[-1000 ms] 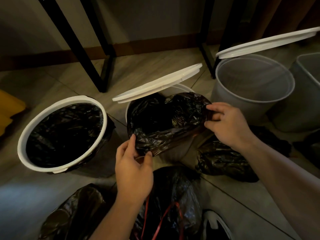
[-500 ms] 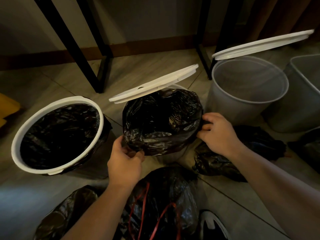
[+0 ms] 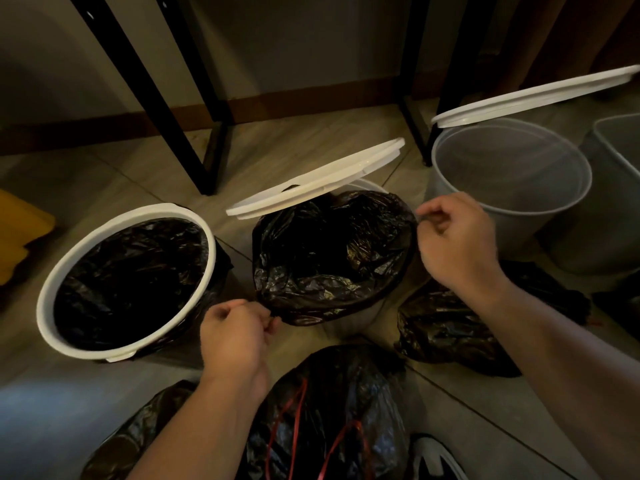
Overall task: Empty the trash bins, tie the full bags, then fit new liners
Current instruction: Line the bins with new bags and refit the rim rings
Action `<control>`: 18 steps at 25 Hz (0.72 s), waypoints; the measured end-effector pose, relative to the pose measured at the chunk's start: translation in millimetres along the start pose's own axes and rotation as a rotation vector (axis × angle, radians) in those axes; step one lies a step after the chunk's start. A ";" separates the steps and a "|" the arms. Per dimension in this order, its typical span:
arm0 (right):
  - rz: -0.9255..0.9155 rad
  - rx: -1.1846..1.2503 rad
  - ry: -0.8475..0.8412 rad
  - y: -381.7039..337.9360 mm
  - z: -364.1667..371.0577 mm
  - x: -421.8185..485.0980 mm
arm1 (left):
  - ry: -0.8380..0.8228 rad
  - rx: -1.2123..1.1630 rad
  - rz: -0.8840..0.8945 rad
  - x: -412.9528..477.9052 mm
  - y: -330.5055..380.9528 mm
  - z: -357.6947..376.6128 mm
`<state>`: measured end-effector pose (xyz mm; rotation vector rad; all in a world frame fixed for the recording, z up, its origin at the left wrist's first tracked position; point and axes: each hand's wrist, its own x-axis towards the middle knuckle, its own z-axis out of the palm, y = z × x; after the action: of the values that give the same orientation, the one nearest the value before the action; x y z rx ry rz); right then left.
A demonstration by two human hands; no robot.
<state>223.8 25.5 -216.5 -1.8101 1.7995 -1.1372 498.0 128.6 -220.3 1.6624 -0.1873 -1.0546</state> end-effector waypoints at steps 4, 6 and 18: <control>-0.069 -0.171 -0.256 -26.8 24.1 60.1 | 0.008 0.337 0.398 7.1 27.4 13.7; 0.001 -0.189 -0.389 -35.7 35.8 82.3 | -0.055 0.525 0.464 18.7 36.0 26.1; -0.149 -0.272 -0.260 -5.4 13.8 64.3 | -0.076 0.839 0.576 56.2 54.5 47.5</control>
<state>229.4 -38.7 -202.2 -2.1644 1.7554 -0.6868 518.0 40.7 -204.7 2.0932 -1.2146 -0.6084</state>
